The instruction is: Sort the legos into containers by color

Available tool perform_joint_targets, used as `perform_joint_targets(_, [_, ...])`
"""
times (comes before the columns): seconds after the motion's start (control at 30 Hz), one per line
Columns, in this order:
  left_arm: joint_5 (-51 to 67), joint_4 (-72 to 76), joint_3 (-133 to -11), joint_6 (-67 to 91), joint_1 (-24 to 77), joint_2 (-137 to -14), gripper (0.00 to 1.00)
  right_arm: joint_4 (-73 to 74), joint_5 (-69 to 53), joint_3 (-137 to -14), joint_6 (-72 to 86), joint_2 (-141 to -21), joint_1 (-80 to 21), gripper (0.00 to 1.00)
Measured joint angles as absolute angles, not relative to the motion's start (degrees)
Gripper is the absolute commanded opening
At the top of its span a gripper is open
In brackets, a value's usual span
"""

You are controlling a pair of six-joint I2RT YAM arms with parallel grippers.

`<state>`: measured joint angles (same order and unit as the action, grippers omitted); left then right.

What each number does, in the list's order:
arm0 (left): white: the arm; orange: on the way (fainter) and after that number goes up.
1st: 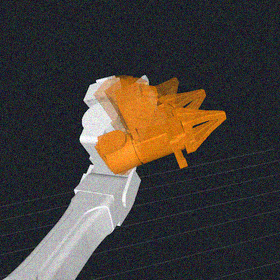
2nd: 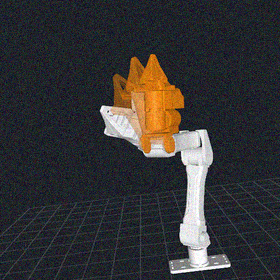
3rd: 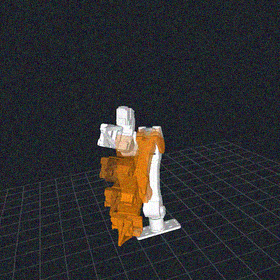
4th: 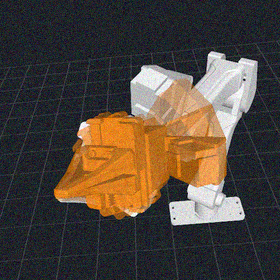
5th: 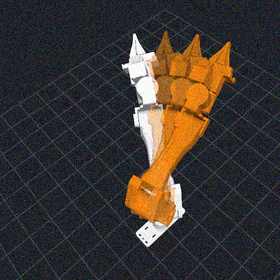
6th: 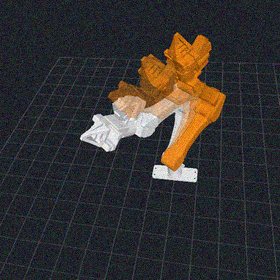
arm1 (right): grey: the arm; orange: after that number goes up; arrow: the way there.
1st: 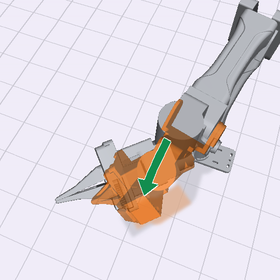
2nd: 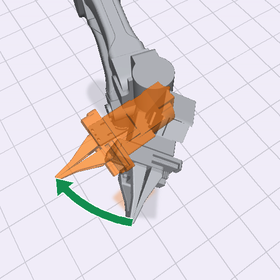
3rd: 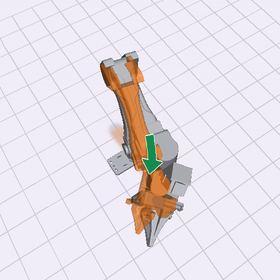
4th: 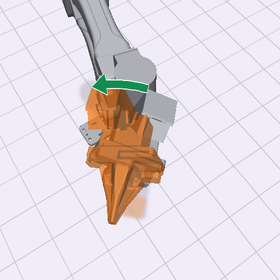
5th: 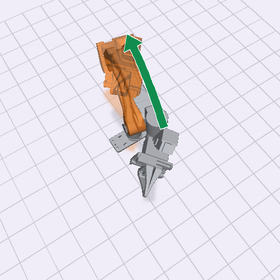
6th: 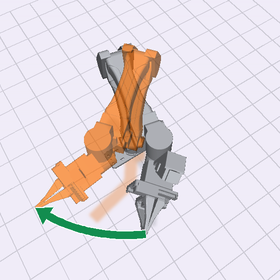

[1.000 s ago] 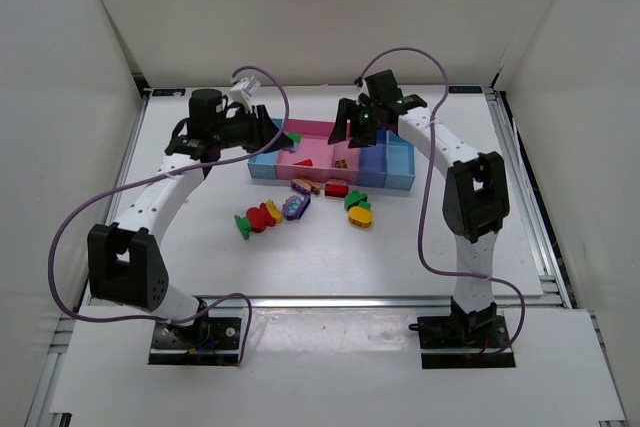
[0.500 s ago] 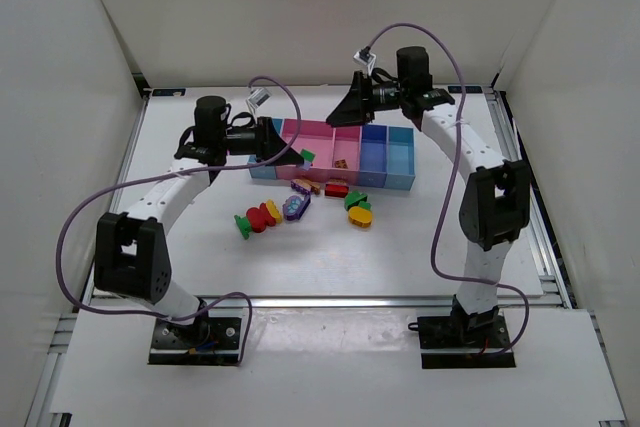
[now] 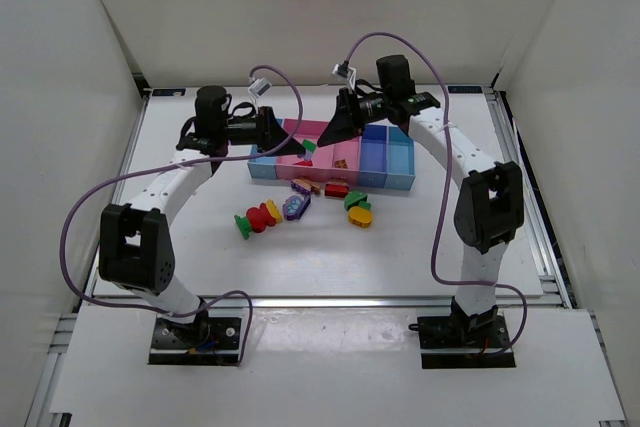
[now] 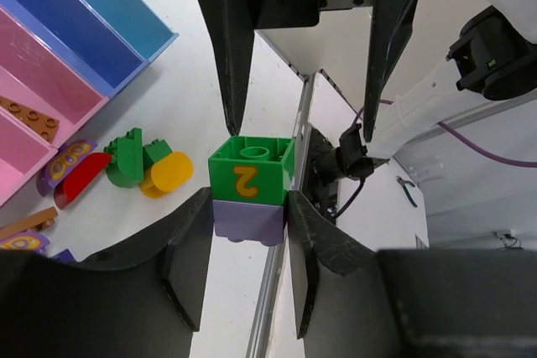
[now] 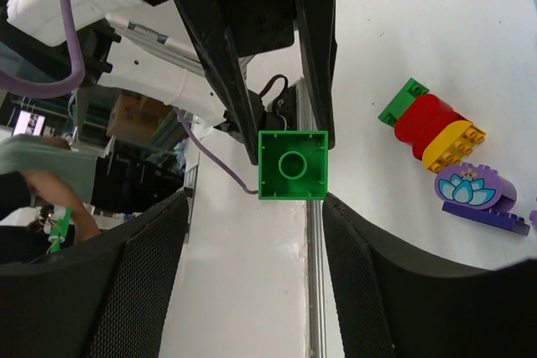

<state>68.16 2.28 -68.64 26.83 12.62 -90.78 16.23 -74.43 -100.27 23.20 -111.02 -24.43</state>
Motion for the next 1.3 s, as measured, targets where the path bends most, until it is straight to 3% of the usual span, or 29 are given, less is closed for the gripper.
perform_joint_targets(0.37, [68.47,2.85,-70.17,26.85,13.82,-91.09,0.10,16.71,-74.28,-100.27,22.04,-111.04,-24.56,0.69])
perform_joint_targets(0.6, [68.79,3.07,-70.17,27.07,14.31,-91.33,0.10,16.58,-73.87,-101.10,22.26,-111.20,-24.77,0.48])
perform_joint_targets(0.9, [69.67,3.22,-70.94,27.07,14.39,-91.85,0.10,17.10,-73.87,-101.58,21.32,-112.01,-26.41,0.54])
perform_joint_targets(1.0, [69.93,3.25,-71.64,27.09,14.39,-92.27,0.10,17.37,-73.82,-101.62,20.51,-112.03,-26.79,0.50])
perform_joint_targets(1.03, [70.06,3.29,-71.79,27.11,14.39,-92.38,0.10,17.56,-73.69,-101.73,20.36,-112.03,-26.81,0.48])
perform_joint_targets(1.17, [70.32,3.40,-72.16,27.40,14.39,-92.47,0.10,18.20,-73.52,-101.97,19.97,-112.36,-26.61,0.15])
perform_joint_targets(1.3, [70.35,3.25,-72.16,27.51,14.39,-92.55,0.10,18.20,-73.32,-102.02,19.92,-112.44,-26.63,0.01])
